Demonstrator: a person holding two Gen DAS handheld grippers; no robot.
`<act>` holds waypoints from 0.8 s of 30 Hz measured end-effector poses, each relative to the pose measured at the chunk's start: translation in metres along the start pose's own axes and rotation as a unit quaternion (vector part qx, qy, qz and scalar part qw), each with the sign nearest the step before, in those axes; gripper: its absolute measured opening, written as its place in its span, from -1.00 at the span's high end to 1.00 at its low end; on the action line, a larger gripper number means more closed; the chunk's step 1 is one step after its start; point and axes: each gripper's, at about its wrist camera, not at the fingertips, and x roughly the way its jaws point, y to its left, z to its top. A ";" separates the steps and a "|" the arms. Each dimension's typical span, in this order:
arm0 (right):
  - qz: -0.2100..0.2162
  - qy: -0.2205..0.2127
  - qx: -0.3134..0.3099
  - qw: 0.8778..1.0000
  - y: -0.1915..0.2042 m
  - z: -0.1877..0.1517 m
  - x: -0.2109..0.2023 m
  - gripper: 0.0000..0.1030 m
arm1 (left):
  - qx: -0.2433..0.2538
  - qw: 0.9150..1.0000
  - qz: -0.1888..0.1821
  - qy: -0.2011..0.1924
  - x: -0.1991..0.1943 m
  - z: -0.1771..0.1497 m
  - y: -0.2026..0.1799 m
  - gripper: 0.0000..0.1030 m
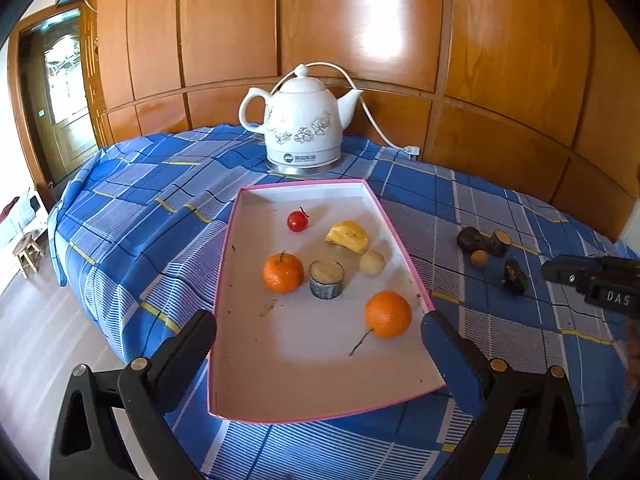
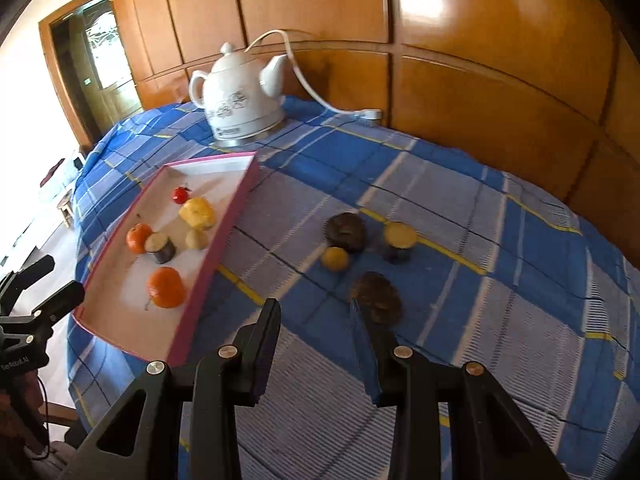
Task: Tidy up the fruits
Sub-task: 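Reach to the dark brown lump and grasp it with the left tool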
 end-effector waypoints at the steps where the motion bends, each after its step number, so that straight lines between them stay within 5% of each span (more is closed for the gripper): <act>1: -0.007 0.000 0.001 1.000 -0.007 -0.001 -0.002 0.29 | 0.001 1.000 -0.002 0.001 0.000 0.000 -0.002 -0.99; 11: -0.073 0.001 0.036 0.997 -0.079 -0.006 -0.008 0.29 | 0.024 0.999 -0.015 0.021 0.009 0.001 -0.019 -1.00; 18: -0.091 0.019 0.152 0.984 -0.137 -0.020 0.000 0.29 | 0.037 0.998 -0.047 0.018 0.008 0.014 -0.035 -0.98; 24: -0.073 0.012 0.181 0.981 -0.144 -0.019 -0.004 0.29 | 0.065 0.992 -0.098 0.033 0.017 0.036 -0.070 -0.65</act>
